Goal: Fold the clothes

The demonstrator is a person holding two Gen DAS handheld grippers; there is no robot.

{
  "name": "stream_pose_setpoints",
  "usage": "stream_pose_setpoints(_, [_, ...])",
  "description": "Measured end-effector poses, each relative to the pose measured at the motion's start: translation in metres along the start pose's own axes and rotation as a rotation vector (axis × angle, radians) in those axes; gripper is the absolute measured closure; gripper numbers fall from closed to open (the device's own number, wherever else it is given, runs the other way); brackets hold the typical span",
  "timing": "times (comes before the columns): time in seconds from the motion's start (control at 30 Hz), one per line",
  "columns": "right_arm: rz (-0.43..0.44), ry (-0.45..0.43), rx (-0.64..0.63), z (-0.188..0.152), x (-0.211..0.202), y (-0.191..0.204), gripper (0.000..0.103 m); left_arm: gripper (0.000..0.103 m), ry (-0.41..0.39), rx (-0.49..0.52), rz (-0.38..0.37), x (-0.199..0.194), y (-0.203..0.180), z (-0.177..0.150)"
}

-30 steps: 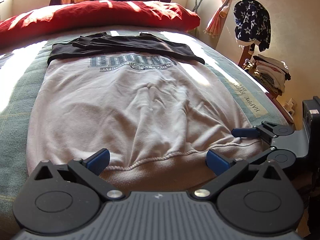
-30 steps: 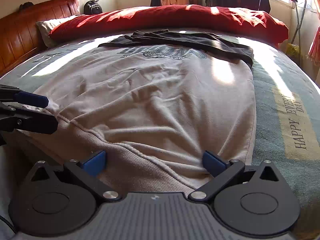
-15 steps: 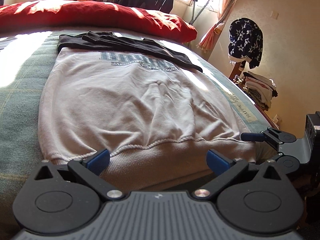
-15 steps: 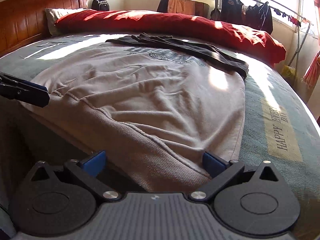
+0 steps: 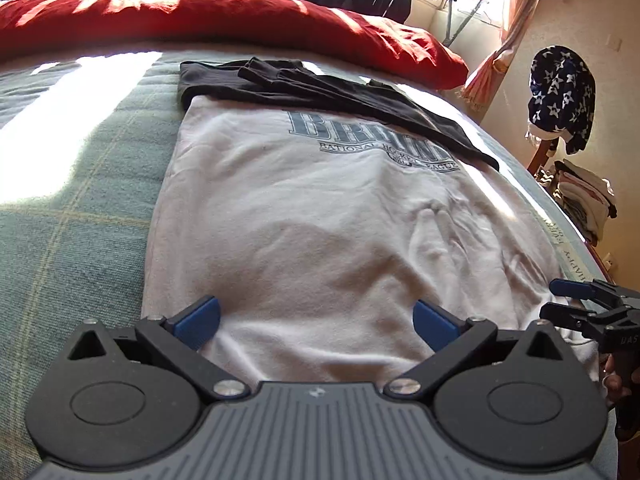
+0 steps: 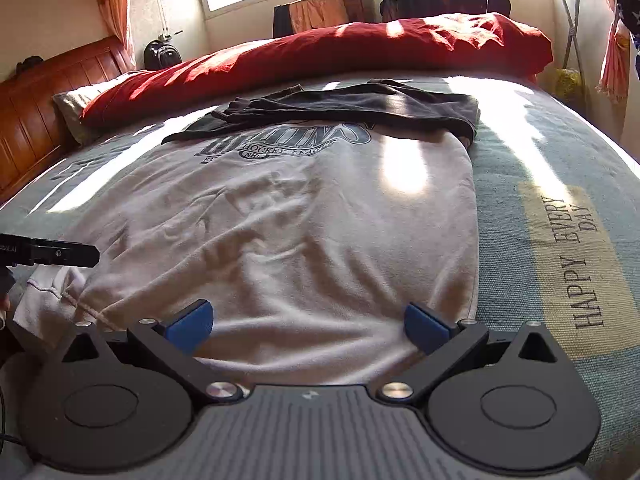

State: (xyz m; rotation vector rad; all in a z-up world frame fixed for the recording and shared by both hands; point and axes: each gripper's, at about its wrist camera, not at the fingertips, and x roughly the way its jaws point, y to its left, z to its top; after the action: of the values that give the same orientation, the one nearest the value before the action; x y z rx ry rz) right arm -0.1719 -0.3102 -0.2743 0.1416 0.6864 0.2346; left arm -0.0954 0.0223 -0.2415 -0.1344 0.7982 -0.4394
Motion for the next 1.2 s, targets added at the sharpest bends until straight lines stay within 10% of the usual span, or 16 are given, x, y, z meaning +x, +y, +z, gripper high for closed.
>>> stream_pose_setpoints(0.43, [0.115,0.047,0.165,0.102,0.05,-0.024,0.0,0.001,0.034,-0.162,-0.036,0.034,0.054,0.074])
stream_pose_setpoints(0.9, [0.127,0.101,0.295,0.106,0.064,-0.059,0.0,0.001,0.053,-0.312,-0.2,0.075,0.082,0.133])
stream_pose_setpoints(1.2, [0.125,0.115,0.418,0.073,0.035,-0.074,0.0,0.001,0.135,-0.242,-0.061,0.056,0.074,0.106])
